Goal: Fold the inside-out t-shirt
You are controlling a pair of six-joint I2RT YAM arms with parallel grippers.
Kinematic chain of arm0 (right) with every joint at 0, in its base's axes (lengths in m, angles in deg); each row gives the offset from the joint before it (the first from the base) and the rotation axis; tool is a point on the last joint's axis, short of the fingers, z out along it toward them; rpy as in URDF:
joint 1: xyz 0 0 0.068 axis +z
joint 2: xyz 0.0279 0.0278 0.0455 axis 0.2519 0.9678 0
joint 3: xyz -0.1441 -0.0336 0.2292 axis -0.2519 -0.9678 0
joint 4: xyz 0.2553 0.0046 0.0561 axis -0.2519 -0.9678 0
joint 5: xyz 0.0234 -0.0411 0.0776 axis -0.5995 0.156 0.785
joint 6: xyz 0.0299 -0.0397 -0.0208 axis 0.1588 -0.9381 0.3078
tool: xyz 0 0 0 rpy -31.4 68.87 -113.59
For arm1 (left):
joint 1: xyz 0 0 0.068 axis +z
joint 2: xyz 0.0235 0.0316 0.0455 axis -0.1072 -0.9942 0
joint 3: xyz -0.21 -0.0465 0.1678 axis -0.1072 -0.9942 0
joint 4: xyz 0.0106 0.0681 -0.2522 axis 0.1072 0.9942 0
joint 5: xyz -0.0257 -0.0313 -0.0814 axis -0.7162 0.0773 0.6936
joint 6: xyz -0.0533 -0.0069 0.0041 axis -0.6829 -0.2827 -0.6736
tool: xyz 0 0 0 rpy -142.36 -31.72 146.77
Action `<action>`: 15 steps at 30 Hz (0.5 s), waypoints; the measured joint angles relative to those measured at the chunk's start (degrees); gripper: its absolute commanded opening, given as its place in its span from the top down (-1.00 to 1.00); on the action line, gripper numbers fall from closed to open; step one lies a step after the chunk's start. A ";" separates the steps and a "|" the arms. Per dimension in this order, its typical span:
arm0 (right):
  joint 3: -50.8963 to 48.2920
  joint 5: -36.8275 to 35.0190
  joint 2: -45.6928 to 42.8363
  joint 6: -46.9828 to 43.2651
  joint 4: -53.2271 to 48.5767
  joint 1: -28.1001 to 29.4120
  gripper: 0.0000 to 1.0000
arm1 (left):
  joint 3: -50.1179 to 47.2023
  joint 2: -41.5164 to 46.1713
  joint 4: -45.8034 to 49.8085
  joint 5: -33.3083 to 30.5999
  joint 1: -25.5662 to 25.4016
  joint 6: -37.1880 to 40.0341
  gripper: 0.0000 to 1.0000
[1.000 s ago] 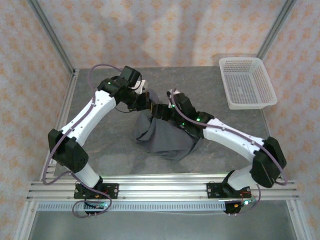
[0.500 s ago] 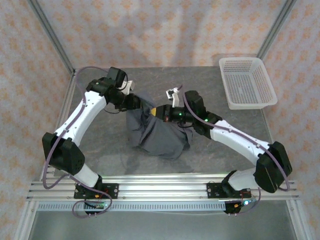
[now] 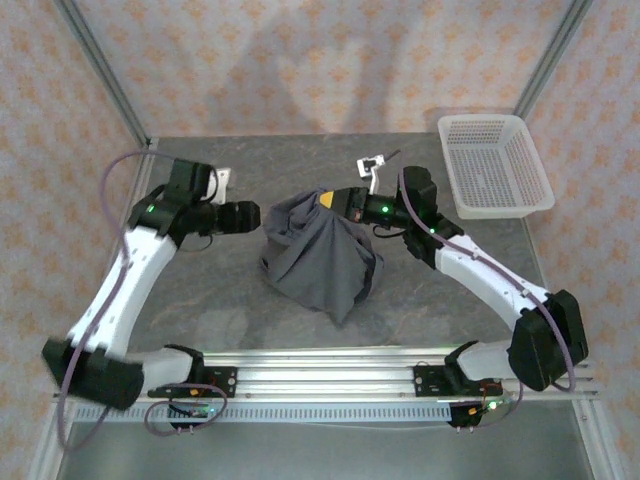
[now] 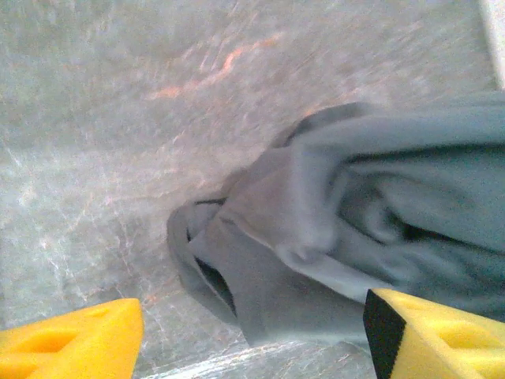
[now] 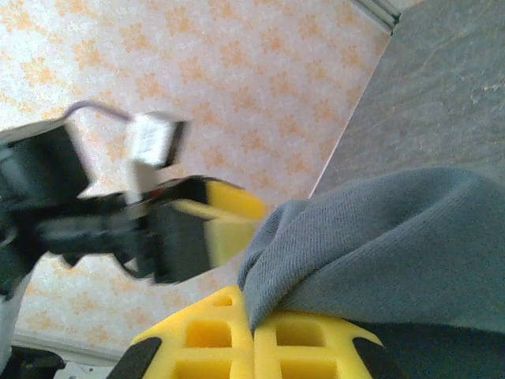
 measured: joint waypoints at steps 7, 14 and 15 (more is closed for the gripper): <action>1.36 3.19 1.27 -0.87 -1.88 0.00 1.00 | -1.38 1.90 -5.22 0.04 -10.25 5.84 -0.34; 2.64 4.50 1.25 -0.85 -2.40 0.00 1.00 | -0.98 -14.40 -10.78 4.28 -12.13 10.36 -0.33; 2.64 4.55 1.27 -0.83 -2.43 0.02 1.00 | -0.90 -15.43 -11.45 4.70 -12.55 10.56 -0.35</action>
